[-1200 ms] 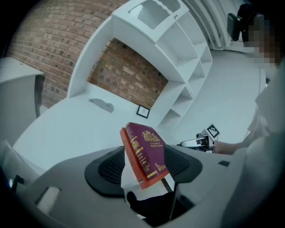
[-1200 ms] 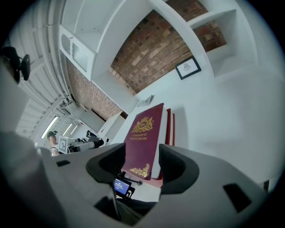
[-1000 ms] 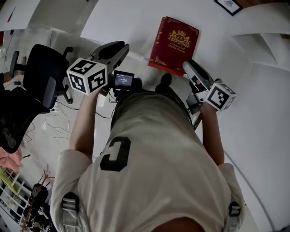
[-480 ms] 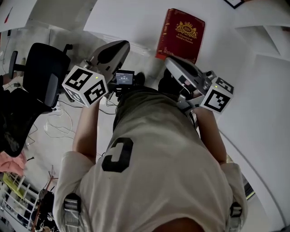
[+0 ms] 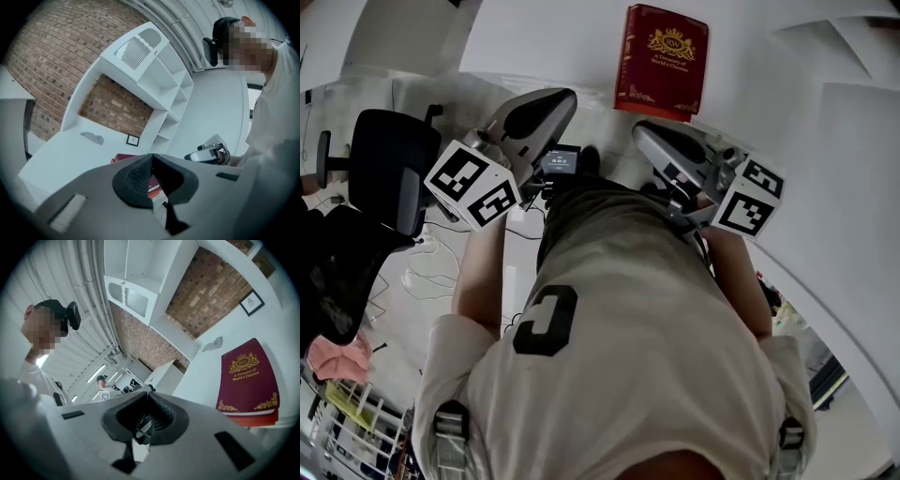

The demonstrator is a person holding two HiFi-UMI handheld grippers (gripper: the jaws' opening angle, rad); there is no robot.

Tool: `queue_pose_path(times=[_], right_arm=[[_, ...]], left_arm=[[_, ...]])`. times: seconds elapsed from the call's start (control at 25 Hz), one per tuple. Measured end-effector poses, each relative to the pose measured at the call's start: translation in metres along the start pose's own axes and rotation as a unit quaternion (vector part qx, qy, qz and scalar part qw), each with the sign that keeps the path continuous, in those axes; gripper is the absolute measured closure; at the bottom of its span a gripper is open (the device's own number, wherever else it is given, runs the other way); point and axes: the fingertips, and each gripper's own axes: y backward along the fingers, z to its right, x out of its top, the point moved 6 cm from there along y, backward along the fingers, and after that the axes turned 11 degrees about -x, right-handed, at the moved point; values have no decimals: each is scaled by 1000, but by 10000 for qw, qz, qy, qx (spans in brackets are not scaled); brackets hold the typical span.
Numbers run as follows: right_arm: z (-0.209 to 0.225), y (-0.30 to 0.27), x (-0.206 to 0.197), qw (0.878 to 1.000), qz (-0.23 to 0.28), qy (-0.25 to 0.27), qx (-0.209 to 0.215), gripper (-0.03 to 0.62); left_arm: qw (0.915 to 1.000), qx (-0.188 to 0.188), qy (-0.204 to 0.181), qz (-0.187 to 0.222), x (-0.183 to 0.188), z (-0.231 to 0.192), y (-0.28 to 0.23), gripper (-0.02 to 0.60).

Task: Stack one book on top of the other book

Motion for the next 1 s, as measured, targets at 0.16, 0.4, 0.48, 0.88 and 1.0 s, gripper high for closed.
queue_pose_path(times=[0.16,0.4,0.48,0.88,1.0], right_arm=[[0,7,-1,9998,-59,187,49,585],[5,41,0,9994,290,108,130,585],[10,56,-2,9991,392,72,133,585],[21,135,-10,9947,967,56,348,585],[21,154,-15,9937,1023,47,451,585]], left_arm=[[10000,-43,-24,-74,-3,6,-6,577],[9993,-178,7,-317,-12,29,-31,577],[9989,-234,-51,-410,-14,39,-44,577],[9968,-237,-441,-621,-19,102,-92,577],[9965,-181,-479,-666,-23,121,-99,577]])
